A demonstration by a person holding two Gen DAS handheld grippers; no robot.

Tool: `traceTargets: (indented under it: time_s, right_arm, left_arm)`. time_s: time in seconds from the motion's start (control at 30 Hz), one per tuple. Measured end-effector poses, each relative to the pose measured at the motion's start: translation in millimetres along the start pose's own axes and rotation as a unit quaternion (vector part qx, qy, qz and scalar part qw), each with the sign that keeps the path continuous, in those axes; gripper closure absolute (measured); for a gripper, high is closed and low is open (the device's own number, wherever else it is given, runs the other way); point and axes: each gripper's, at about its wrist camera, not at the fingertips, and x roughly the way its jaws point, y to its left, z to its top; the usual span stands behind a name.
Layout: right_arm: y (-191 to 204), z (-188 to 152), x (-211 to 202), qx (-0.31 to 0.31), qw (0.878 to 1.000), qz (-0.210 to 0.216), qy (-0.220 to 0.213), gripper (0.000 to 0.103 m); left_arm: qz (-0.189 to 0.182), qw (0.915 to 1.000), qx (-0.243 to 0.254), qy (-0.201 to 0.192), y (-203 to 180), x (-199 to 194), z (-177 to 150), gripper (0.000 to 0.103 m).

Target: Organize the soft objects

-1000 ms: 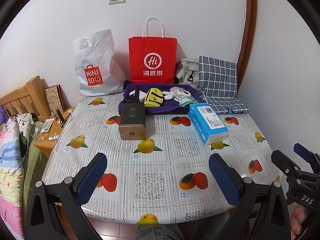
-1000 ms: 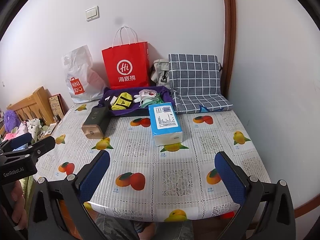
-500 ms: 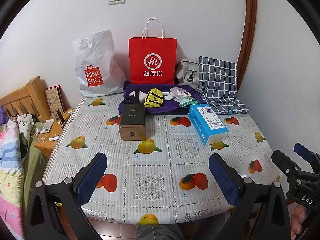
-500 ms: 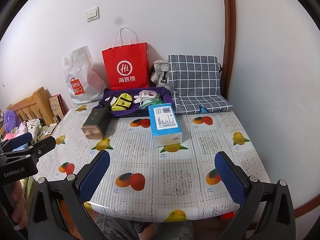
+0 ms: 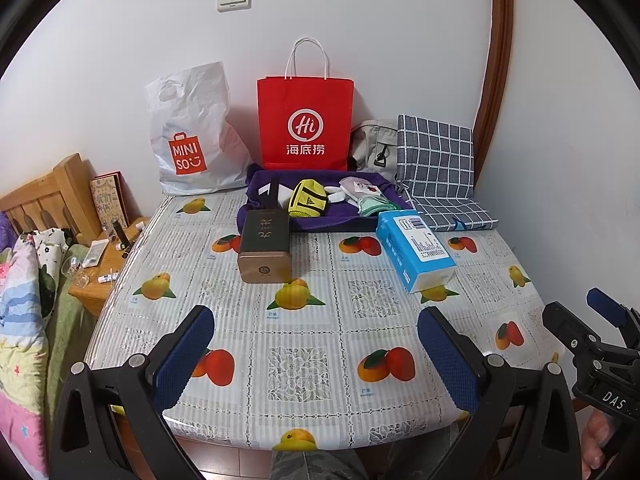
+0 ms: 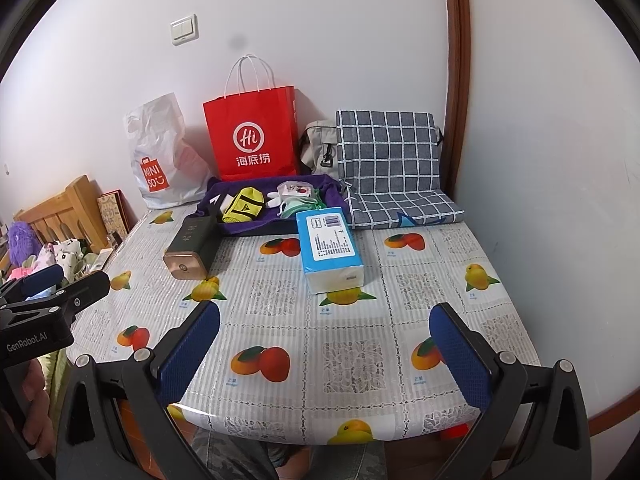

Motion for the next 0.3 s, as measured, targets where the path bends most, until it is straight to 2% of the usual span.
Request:
traceTargets:
  time_s: [0.3]
  right_arm:
    - [1.0,0.0,-0.9,-0.001,1.000,0.000,-0.002,0.000]
  left_arm:
    - [0.001,1.0000,-0.001,0.000,-0.2,0.4,0.2,0.000]
